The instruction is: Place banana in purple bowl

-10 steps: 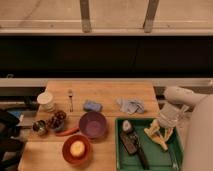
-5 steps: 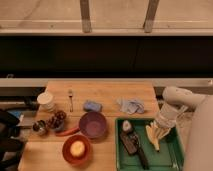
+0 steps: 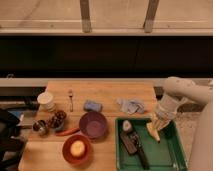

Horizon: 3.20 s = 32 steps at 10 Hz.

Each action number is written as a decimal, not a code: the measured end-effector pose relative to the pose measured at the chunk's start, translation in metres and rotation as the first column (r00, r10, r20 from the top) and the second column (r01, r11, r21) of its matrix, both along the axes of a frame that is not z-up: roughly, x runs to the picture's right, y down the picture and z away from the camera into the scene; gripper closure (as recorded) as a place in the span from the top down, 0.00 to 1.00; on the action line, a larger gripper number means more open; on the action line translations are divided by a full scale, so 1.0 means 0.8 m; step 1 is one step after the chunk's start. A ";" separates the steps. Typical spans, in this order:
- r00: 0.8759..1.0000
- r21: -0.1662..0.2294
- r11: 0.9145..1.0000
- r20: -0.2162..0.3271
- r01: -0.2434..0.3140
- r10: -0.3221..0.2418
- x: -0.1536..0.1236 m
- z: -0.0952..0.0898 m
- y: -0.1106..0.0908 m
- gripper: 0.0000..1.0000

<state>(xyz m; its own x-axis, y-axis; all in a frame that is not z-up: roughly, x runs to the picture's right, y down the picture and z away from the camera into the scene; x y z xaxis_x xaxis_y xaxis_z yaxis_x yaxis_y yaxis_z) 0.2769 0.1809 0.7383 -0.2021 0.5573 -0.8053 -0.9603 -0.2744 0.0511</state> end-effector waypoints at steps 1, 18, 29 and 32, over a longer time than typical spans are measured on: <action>1.000 0.028 0.999 0.001 0.022 -0.022 -0.006 -0.013 -0.025 0.00; 0.755 0.270 0.948 0.582 0.171 -0.302 -0.360 -0.036 -0.129 0.00; 0.719 0.173 0.968 0.647 0.184 -0.253 -0.395 0.002 -0.057 0.34; 0.729 0.157 0.974 0.647 0.162 -0.225 -0.399 0.013 -0.054 0.65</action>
